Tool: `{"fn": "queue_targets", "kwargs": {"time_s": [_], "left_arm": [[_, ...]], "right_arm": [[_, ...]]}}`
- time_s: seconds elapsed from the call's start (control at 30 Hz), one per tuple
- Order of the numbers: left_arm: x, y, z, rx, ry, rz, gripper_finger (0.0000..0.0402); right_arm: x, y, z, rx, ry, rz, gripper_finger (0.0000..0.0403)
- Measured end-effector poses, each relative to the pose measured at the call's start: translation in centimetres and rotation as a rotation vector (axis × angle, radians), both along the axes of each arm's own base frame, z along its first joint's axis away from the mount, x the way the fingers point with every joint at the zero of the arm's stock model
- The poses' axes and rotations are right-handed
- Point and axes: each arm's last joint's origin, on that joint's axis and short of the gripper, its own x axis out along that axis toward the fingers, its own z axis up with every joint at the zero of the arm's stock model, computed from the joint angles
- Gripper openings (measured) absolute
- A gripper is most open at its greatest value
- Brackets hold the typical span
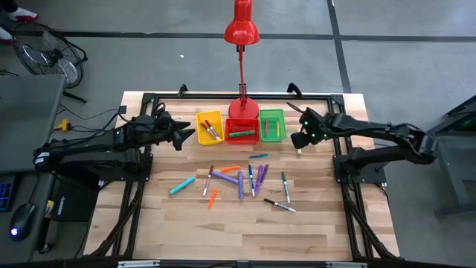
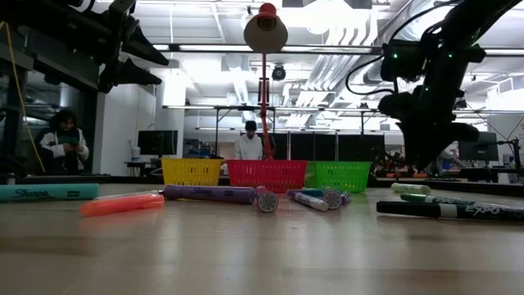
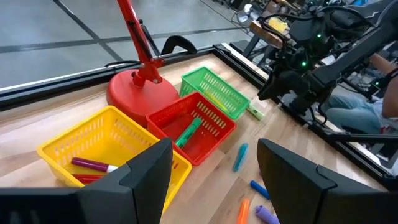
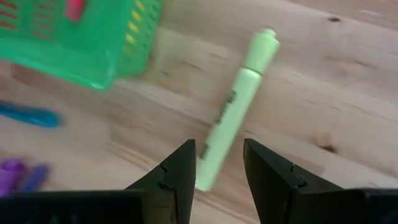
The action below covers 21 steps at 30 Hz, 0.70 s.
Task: Pick & Place Markers
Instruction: Put the light green highlighter pen into the red bin
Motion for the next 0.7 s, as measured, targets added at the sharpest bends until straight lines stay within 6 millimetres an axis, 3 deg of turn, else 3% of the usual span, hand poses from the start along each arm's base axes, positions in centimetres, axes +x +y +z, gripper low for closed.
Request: {"fn": "queue_targets", "kwargs": {"time_s": [0.43, 0.7], "left_arm": [[0.0, 0.0, -0.1, 0.001, 0.008, -0.001, 0.0232], [0.0, 0.0, -0.1, 0.002, 0.007, 0.000, 0.0232]], "right_arm": [[1.5, 2.6, 0.1, -0.159, 0.030, -0.067, 0.0123], [2.9, 4.1, -1.8, -0.169, 0.078, -0.172, 0.0123]]}}
